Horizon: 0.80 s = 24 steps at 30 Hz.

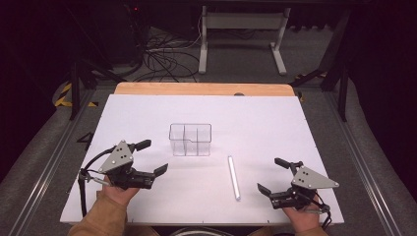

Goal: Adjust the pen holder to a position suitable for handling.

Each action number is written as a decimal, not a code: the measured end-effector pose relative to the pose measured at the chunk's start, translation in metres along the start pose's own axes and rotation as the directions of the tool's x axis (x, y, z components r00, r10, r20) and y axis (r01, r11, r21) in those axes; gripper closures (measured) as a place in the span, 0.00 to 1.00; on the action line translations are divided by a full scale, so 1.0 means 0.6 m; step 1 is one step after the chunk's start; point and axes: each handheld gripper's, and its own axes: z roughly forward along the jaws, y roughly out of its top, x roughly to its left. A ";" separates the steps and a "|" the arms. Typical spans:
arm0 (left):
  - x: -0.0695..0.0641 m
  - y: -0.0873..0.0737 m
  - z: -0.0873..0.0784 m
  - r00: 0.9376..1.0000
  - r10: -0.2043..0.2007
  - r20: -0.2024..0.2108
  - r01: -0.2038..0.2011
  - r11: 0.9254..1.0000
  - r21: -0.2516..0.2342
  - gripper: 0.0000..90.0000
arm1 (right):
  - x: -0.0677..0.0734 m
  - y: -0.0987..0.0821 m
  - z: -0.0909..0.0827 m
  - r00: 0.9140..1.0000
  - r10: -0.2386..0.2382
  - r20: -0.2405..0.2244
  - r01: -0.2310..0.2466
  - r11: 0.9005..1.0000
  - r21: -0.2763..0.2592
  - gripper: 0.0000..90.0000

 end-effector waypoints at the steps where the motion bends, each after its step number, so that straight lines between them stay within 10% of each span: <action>1: -0.001 0.001 0.001 1.000 0.000 0.004 0.000 1.000 -0.003 0.09 | 0.000 0.000 0.000 1.000 0.000 0.001 0.000 1.000 0.000 0.03; 18: 0.005 0.036 0.025 0.995 0.012 0.103 -0.020 0.996 0.084 0.23 | 0.000 0.001 -0.001 1.000 -0.003 -0.010 0.003 1.000 -0.007 0.03; 24: 0.014 0.054 0.046 0.993 0.059 0.107 -0.077 0.982 0.172 0.30 | 0.000 0.001 0.000 1.000 0.002 -0.016 -0.002 1.000 -0.003 0.03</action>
